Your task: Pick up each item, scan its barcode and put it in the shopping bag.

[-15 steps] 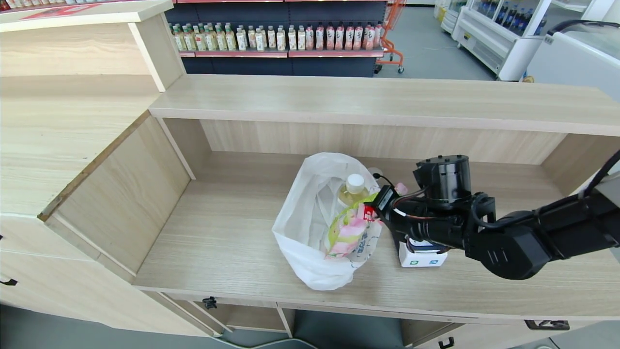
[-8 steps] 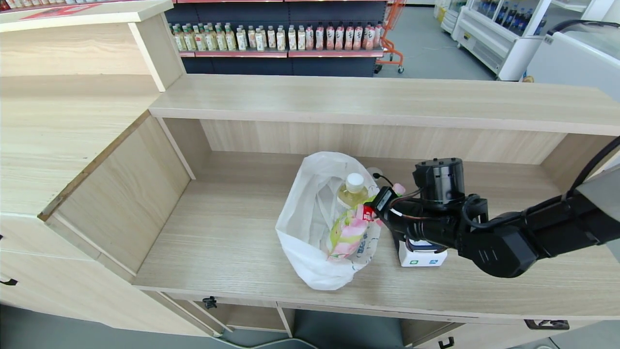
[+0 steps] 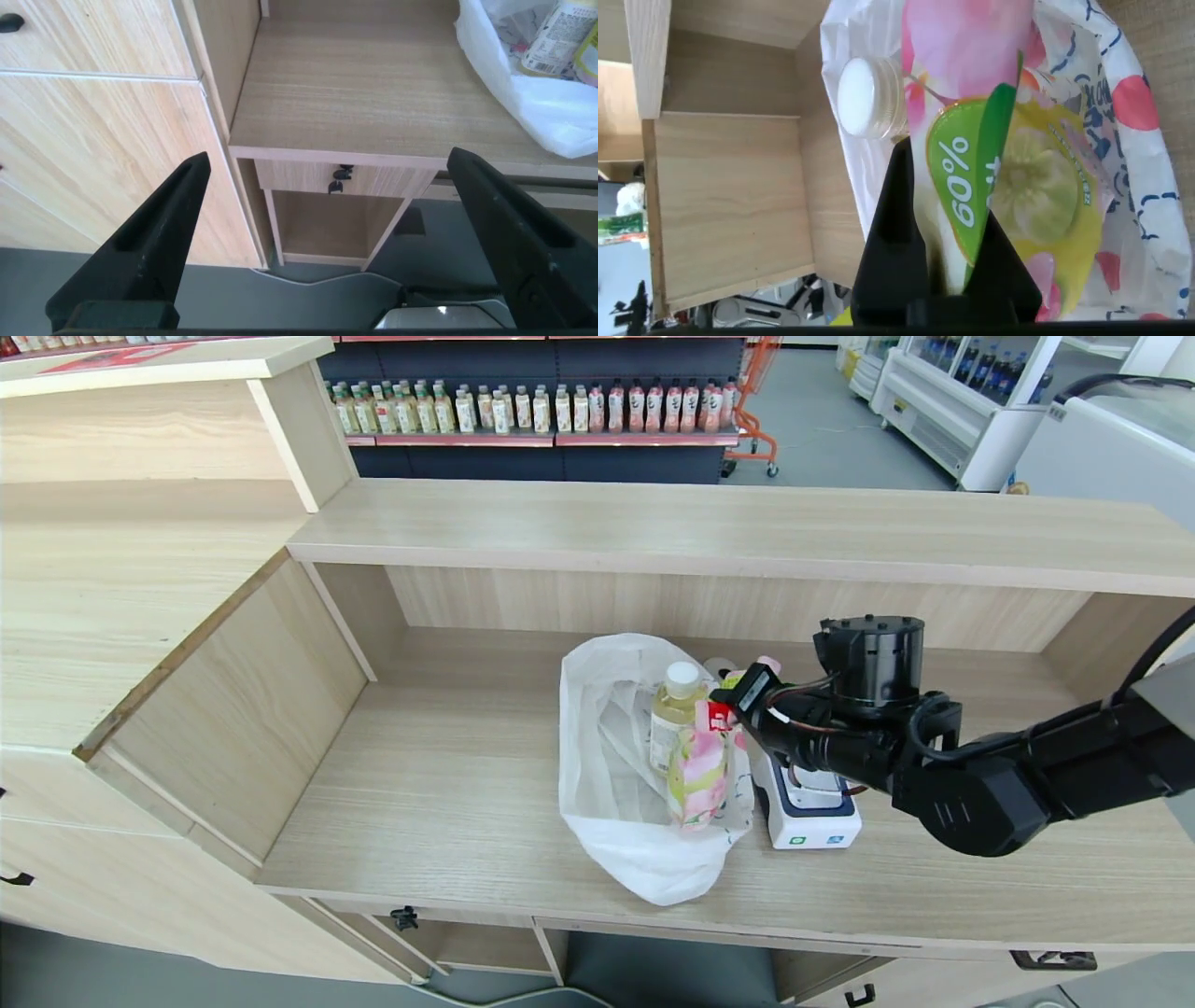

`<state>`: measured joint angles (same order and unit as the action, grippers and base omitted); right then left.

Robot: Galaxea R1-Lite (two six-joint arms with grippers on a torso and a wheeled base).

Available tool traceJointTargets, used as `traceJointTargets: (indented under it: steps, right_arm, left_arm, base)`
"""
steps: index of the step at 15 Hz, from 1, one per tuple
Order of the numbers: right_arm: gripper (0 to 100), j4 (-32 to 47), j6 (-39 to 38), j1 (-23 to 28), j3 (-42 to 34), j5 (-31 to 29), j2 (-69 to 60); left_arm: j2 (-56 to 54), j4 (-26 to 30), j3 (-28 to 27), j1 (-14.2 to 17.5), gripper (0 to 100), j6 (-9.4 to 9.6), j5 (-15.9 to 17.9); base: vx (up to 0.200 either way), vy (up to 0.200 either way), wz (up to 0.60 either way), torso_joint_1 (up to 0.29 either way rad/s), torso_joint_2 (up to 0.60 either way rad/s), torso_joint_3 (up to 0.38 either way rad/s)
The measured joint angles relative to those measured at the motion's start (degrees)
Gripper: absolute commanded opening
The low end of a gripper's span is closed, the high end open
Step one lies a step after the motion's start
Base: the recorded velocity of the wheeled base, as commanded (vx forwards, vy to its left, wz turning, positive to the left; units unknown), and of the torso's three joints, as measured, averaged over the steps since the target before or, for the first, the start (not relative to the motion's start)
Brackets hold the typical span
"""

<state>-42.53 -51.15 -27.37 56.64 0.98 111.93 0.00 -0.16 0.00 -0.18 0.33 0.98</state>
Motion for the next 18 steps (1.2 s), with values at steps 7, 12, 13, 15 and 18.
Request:
traceJointTargets:
  steps: [7,12,13,15,18]
  right_arm:
    - [0,-5.2,0.3,0.1,-0.1,0.0,1.5]
    - [0,-7.7,0.4,0.1,0.3,0.0,2.7]
    - [0,-7.8,0.4,0.0,0.2,0.0,3.0]
    - [0,-7.9,0.8,-0.2,0.1,-0.1,3.6]
    - [0,-10.2,2.5,-0.5,-0.2,-0.1,5.0]
  left_arm:
    - [0.0,0.0,0.0,0.0,100,0.0,0.0]
    - [0.0,0.0,0.0,0.0,100,0.0,0.0]
    - [0.0,0.0,0.0,0.0,100,0.0,0.0]
    - [0.0,0.0,0.0,0.0,100,0.0,0.0]
    - [0.0,0.0,0.0,0.0,100,-0.09,0.0]
  base:
    - [0.0,0.0,0.0,0.0,0.0,0.0]
    - [0.0,0.0,0.0,0.0,0.0,0.0]
    - [0.0,0.0,0.0,0.0,0.0,0.0]
    - [0.0,0.0,0.0,0.0,0.0,0.0]
    - [0.0,0.0,0.0,0.0,0.0,0.0]
